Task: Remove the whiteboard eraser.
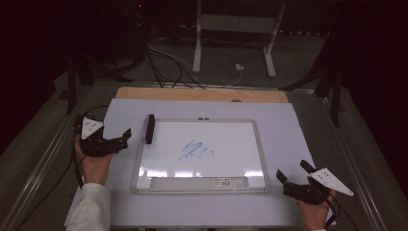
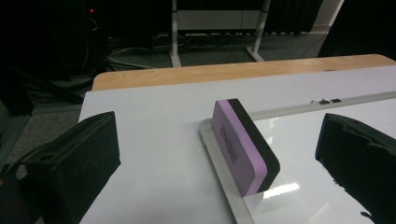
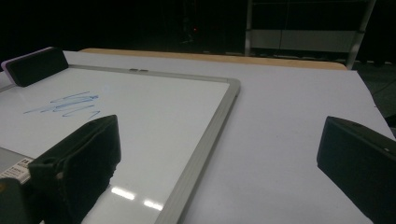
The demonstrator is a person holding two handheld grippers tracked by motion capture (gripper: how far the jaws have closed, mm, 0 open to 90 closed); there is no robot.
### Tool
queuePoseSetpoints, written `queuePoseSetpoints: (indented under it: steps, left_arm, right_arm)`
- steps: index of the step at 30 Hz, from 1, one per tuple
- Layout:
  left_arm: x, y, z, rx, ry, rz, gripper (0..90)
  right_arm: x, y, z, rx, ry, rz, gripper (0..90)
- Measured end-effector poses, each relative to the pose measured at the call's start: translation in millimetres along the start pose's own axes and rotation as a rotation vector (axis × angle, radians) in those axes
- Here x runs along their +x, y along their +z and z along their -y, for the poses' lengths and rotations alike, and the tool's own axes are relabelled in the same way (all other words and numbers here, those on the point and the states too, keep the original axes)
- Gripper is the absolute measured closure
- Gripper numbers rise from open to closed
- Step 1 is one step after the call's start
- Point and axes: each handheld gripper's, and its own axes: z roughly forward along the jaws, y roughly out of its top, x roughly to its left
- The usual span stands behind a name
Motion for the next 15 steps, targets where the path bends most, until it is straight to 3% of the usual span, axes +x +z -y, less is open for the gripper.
queuePoseSetpoints:
  steps: [15]
  left_arm:
    - [0.8,24.6,-3.0,0.035,0.004,-0.004,0.7]
  right_arm:
    - [-0.8,0.4,0.2,0.001,0.006,-0.004,0.2]
